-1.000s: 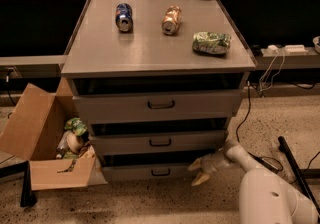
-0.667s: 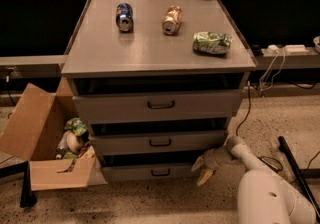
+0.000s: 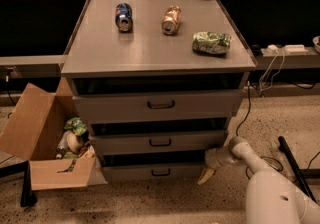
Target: Close bottom drawer
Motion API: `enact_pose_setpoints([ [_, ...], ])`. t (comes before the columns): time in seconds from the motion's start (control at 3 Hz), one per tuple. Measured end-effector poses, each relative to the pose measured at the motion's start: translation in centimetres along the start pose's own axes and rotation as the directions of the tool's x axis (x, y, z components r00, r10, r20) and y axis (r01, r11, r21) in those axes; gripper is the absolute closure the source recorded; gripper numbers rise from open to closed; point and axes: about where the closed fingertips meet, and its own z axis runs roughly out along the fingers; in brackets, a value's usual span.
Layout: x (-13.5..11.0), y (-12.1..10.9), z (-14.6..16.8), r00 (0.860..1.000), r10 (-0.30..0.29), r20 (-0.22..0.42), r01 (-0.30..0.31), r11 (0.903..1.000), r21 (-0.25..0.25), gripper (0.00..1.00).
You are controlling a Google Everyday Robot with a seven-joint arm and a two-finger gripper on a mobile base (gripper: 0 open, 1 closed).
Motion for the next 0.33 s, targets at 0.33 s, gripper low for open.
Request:
enact_pose_setpoints([
  [0.33, 0.00, 0.00, 0.00, 1.000, 0.000, 0.000, 0.000, 1.0000, 0.000, 0.00],
])
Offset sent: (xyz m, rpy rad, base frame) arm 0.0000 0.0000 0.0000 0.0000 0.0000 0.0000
